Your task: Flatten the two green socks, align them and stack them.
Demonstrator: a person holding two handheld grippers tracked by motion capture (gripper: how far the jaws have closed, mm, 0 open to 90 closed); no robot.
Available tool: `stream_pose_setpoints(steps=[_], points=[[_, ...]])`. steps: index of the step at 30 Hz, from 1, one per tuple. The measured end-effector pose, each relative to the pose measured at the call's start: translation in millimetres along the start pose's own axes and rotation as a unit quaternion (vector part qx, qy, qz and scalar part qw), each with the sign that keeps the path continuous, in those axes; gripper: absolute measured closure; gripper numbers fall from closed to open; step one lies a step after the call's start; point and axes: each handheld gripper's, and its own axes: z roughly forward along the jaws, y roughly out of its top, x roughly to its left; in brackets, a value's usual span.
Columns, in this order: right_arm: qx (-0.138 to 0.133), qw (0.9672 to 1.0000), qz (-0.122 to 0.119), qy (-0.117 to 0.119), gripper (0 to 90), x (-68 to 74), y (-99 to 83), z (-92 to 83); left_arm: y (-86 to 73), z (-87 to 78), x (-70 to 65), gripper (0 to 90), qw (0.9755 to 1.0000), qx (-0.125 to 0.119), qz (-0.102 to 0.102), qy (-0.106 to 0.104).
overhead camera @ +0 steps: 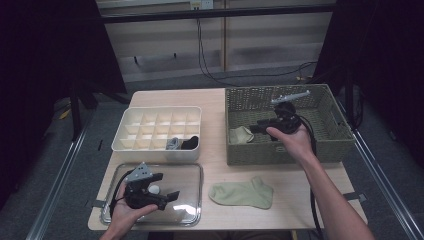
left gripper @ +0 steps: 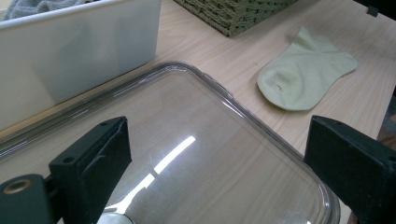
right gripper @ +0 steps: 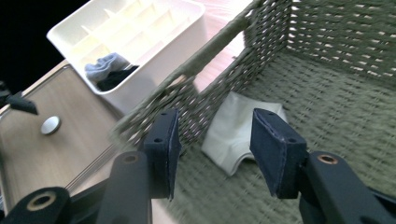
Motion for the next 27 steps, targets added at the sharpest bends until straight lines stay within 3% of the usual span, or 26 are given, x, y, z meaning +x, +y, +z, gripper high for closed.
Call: stream_pose_setpoints(steps=[7,12,16,23,27], points=[[0.037,0.9992,0.005,-0.014,52.4,-18.5,21.4,23.2,0.5,0.9,-1.5,6.1,1.0000,0.000,-0.004,-0.007],[0.056,0.9981,0.013,-0.022,51.6,-30.7,24.9,37.5,0.9,1.2,-3.6,6.6,1.0000,0.002,0.002,-0.008],[0.072,0.9968,0.016,-0.032,50.8,-41.2,29.3,50.6,1.3,0.8,0.1,6.6,0.9999,-0.006,-0.007,-0.009],[0.112,0.9921,0.021,-0.053,50.1,-54.3,37.0,81.5,1.8,0.2,5.9,6.5,0.9999,-0.006,-0.014,0.000],[0.125,0.9903,0.030,-0.054,51.3,-57.9,34.7,91.0,1.9,1.3,5.1,6.5,0.9999,-0.006,-0.013,0.001]])
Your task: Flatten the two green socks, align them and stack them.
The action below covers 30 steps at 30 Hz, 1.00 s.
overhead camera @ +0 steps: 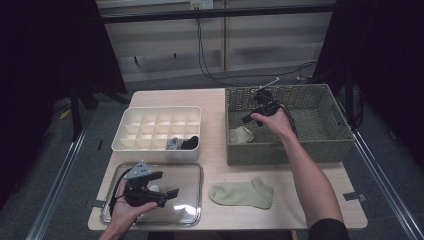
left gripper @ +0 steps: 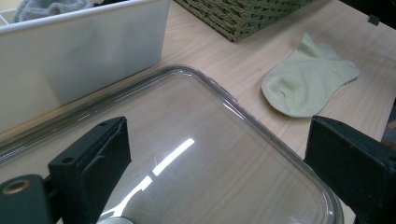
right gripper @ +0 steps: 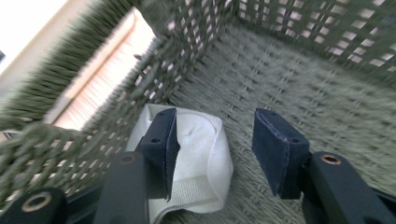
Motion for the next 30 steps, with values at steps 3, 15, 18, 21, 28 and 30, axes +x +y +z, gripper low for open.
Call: stream_pose_setpoints(steps=[3,15,18,21,28,30], points=[[0.035,0.9991,0.014,0.019,49.6,-3.6,-1.2,12.0,-0.5,-0.5,-0.5,6.5,1.0000,-0.001,0.002,-0.001],[0.076,0.9969,0.014,-0.014,56.8,-8.4,-2.8,25.2,-1.1,-0.8,-0.6,7.1,1.0000,-0.003,0.006,0.006],[0.094,0.9954,0.014,-0.010,56.5,-8.9,-3.7,29.9,-1.0,0.0,-1.7,7.1,1.0000,0.000,0.008,0.004],[0.113,0.9936,0.002,-0.003,56.5,-7.5,-3.7,35.4,-0.2,0.3,-1.1,7.1,0.9999,0.000,0.011,0.005],[0.124,0.9922,0.001,0.000,86.5,-4.4,-3.8,35.5,0.0,0.4,-0.3,7.5,0.9999,-0.002,0.012,0.008],[0.115,0.9934,0.005,0.005,88.2,-4.5,-3.1,31.0,-0.4,0.7,-0.5,7.6,0.9999,-0.002,0.009,0.008]])
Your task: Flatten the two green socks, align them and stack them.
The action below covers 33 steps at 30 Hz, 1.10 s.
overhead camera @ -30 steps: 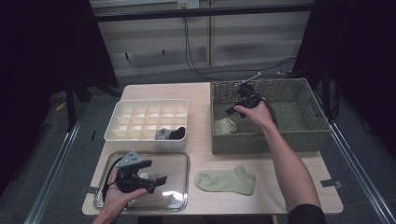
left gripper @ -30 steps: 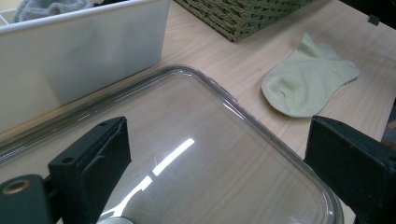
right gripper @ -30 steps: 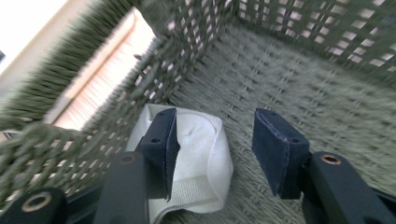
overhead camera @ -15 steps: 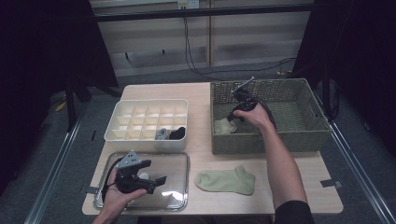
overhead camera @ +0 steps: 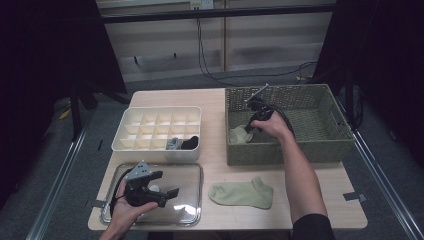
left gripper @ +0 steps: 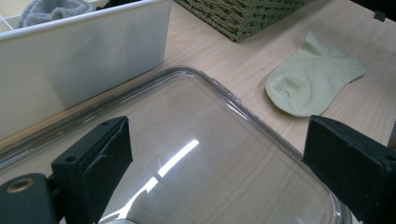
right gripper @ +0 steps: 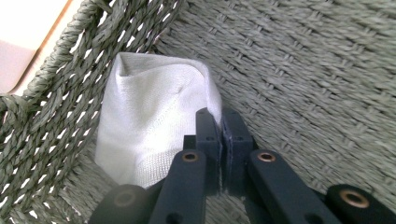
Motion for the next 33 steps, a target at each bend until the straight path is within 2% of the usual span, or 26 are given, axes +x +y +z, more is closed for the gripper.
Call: stream_pose_setpoints(steps=[5,13,17,18,22,23,26,28,33], points=[[-0.021,0.9997,-0.007,0.003,88.6,0.1,-0.2,-6.1,-0.1,0.4,-0.6,7.7,1.0000,0.001,0.001,-0.002],[-0.053,0.9986,0.002,0.005,88.6,-1.1,-2.4,-20.4,0.2,1.1,1.6,5.8,0.9999,0.006,-0.007,0.005],[-0.071,0.9974,0.007,0.011,88.6,-3.9,-6.7,-32.1,-0.4,0.5,2.8,6.6,0.9999,-0.001,-0.009,0.007],[-0.084,0.9963,0.007,0.019,88.7,-3.3,-9.4,-37.9,-0.4,0.6,2.8,6.7,0.9999,0.000,-0.010,0.007],[-0.100,0.9945,0.009,0.028,88.7,-3.0,-14.0,-46.1,0.0,2.4,2.4,6.5,0.9999,0.003,-0.012,0.003],[-0.115,0.9929,0.010,0.028,88.7,-3.8,-17.2,-52.9,0.0,2.4,2.1,6.5,0.9999,0.003,-0.011,0.003],[-0.127,0.9913,0.008,0.032,88.7,-4.1,-19.6,-58.2,0.3,1.7,1.6,6.5,0.9999,0.002,-0.009,0.007],[-0.147,0.9883,0.011,0.036,88.8,-3.3,-24.2,-67.6,0.3,1.5,1.1,6.6,0.9999,0.001,-0.009,0.008],[-0.164,0.9859,0.004,0.034,88.8,0.2,-30.7,-77.9,-0.1,1.9,-1.2,6.8,1.0000,0.004,0.003,0.006]])
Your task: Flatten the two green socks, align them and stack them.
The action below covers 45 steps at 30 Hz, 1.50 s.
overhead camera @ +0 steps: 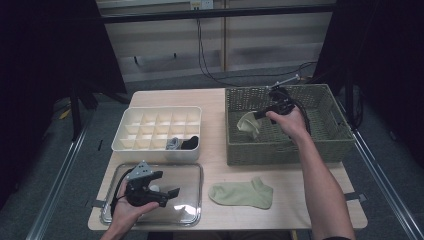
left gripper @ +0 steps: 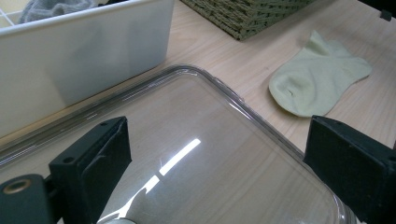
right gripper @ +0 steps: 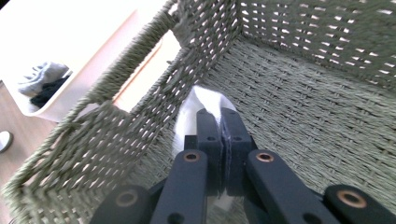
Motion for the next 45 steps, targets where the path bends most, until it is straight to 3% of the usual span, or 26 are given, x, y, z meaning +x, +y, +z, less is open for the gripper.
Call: stream_pose_setpoints(steps=[5,19,27,31,45], points=[[-0.033,0.9994,-0.002,0.010,88.9,4.1,-6.5,-15.0,-0.4,0.7,-4.6,8.3,0.9999,-0.004,0.009,-0.010],[-0.082,0.9959,0.002,0.038,88.8,8.4,-18.9,-33.7,0.8,4.1,-9.3,10.5,0.9995,-0.004,0.022,-0.022],[-0.107,0.9931,-0.009,0.046,88.8,18.0,-18.7,-45.5,1.0,4.4,-9.5,12.3,0.9996,-0.005,0.023,-0.017],[-0.122,0.9912,0.000,0.051,88.9,20.6,-18.7,-49.7,1.2,5.1,-10.5,12.7,0.9995,-0.005,0.027,-0.015],[-0.152,0.9859,-0.005,0.071,88.8,27.8,-17.0,-67.8,0.9,5.7,-10.5,10.7,0.9995,-0.008,0.029,-0.012]])
